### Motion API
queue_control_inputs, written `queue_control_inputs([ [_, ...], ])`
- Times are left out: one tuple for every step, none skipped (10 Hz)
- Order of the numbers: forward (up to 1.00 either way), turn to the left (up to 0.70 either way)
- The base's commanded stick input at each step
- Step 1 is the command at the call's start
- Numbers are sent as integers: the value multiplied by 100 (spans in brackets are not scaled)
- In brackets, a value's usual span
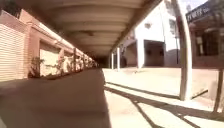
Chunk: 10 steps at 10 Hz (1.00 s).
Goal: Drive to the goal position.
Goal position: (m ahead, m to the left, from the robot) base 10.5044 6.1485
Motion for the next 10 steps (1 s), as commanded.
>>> queue_control_inputs([
  [85, 0],
  [85, 0],
  [85, 0],
  [85, 0],
  [85, 0],
  [85, 0],
  [85, 0],
  [85, 0],
  [85, 0],
  [85, 0],
])
